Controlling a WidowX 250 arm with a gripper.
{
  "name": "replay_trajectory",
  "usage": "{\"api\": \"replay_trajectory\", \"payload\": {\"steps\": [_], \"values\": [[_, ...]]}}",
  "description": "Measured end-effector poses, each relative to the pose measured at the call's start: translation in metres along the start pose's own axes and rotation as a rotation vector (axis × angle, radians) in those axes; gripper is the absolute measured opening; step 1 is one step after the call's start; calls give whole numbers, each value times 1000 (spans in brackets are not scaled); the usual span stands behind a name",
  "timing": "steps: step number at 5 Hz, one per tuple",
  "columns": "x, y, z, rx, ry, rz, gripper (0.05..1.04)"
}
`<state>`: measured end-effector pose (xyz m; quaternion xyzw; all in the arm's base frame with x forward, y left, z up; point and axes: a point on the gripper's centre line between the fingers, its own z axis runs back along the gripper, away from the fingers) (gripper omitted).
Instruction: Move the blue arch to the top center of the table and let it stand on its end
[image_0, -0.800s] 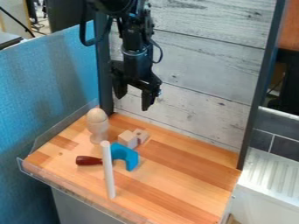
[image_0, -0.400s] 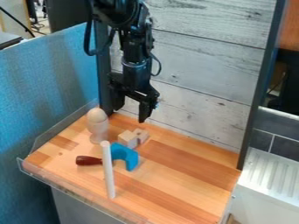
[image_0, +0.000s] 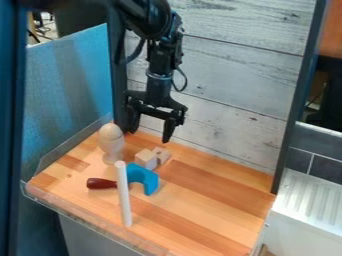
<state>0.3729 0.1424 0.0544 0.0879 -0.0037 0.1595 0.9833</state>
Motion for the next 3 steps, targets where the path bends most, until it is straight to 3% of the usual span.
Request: {"api": "replay_trajectory", "payload": {"steps": [2, 3], "values": [[12, 1, -31, -22, 175, 386, 999], [11, 3, -42, -17, 154, 453, 999]]}}
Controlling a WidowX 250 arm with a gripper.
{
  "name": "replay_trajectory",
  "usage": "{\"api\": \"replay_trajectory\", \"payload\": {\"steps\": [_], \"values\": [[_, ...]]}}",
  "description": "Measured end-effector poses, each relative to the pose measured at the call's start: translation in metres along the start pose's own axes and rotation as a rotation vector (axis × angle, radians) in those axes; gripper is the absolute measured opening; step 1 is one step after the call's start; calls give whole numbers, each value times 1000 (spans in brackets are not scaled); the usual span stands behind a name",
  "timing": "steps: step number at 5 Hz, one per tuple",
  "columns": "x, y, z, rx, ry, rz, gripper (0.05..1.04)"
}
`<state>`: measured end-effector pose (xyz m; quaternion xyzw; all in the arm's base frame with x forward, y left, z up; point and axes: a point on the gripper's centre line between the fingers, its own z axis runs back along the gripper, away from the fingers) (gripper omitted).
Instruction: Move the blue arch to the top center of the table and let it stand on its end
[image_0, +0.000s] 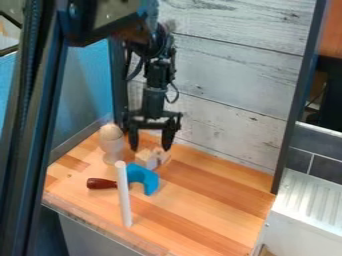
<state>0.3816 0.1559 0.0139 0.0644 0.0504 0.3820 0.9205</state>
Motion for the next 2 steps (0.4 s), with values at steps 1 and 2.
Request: {"api": "replay_trajectory", "payload": {"steps": [1, 2], "values": [[-4, 2, -14, 10, -6, 50, 999], [-4, 3, -14, 14, -5, 81, 999]]}}
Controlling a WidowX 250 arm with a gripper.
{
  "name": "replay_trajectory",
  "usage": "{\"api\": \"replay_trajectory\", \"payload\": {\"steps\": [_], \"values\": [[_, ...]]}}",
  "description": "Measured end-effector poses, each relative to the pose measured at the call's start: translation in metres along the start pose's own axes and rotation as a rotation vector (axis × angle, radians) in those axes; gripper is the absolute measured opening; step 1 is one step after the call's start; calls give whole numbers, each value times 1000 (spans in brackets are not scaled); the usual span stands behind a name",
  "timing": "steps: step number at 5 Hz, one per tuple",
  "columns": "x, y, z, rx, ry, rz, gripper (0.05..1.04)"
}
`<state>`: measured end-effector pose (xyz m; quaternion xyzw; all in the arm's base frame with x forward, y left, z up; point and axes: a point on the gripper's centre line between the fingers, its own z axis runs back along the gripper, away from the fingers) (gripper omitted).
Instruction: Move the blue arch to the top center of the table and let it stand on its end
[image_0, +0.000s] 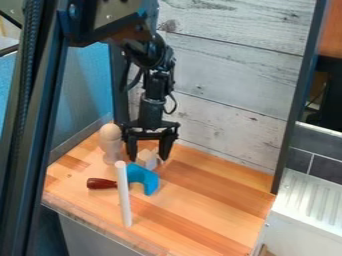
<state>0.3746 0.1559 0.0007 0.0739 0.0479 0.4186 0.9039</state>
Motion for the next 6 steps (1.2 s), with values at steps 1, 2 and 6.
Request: {"api": "replay_trajectory", "payload": {"steps": [1, 2, 6], "values": [[0, -1, 0, -15, 4, 33, 999], [6, 4, -2, -36, 4, 112, 999], [-1, 29, -45, 51, 69, 302, 999]]}}
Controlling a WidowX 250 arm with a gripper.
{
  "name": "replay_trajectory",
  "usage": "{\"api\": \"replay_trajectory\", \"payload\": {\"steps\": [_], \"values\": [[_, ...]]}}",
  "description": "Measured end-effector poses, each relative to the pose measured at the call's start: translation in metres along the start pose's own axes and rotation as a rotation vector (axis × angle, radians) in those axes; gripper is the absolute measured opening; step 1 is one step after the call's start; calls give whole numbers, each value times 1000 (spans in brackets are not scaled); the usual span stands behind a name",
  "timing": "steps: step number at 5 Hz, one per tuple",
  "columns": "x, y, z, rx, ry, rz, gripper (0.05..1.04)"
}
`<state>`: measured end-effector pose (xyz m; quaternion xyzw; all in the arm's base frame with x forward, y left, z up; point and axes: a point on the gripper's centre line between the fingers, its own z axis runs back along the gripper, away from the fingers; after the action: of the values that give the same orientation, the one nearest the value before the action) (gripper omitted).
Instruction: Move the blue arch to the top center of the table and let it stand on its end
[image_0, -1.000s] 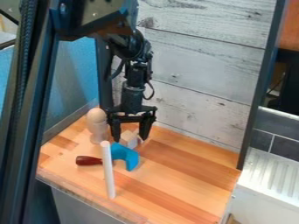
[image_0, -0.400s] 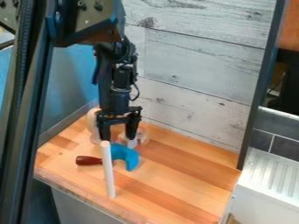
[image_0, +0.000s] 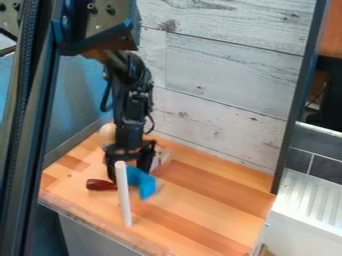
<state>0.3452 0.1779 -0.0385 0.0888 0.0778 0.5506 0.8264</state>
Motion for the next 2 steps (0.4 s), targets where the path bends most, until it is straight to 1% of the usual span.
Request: {"api": "replay_trajectory", "payload": {"steps": [1, 2], "values": [[-9, 0, -8, 12, -4, -7, 975], [-15, -1, -10, 3, -49, -42, 871]]}}
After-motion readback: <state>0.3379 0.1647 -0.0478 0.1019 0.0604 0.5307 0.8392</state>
